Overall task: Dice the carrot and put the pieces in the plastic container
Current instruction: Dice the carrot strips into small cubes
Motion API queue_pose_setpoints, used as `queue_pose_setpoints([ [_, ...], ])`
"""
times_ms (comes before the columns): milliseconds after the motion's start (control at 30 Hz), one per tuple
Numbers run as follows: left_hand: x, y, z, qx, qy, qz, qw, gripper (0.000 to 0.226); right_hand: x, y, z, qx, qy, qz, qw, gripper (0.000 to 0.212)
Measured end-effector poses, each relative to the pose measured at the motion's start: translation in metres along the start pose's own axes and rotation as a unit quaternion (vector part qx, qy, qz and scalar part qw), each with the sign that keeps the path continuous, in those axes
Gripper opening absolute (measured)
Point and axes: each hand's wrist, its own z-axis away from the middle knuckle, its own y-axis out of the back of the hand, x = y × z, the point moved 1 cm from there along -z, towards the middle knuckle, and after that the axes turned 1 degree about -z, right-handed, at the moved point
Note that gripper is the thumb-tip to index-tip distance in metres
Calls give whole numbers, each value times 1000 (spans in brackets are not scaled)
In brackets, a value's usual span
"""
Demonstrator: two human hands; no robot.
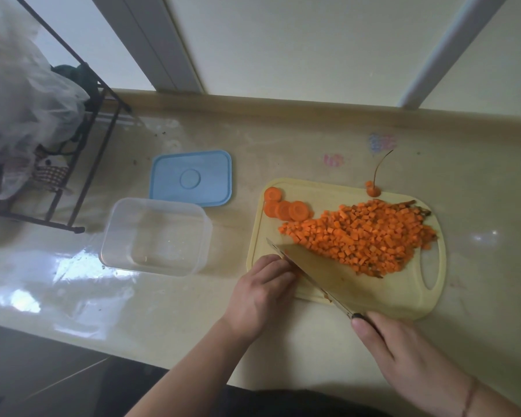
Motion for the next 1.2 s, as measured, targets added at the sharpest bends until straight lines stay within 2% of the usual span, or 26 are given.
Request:
queue_pose_setpoints([
  [100, -1, -1, 0, 4, -8, 4, 1000, 12, 1, 4, 3, -15, -19, 16, 1000, 60],
  [267, -7, -3, 3, -10, -1, 11, 1000, 19, -9, -10, -22, -29, -9, 53, 998, 60],
  [467, -4, -5, 4, 9, -3, 4, 1000, 13, -5, 4, -31, 2, -23, 4, 1000, 64],
  [733, -8, -1, 6, -8, -16, 8, 1000, 16, -14, -1, -9, -6, 4, -11, 1000, 50],
  [833, -9, -3, 7, -8, -13, 3, 1000, 21, -6, -2, -2, -15, -1, -17, 1000, 56],
  [933, -11, -3, 8, -10, -11, 4, 1000, 21, 3, -4, 2, -27, -4, 8, 1000, 63],
  [1200, -10, -7, 10, 5, -14, 3, 1000, 27, -21, -17, -32, -8, -7, 66, 998, 60],
])
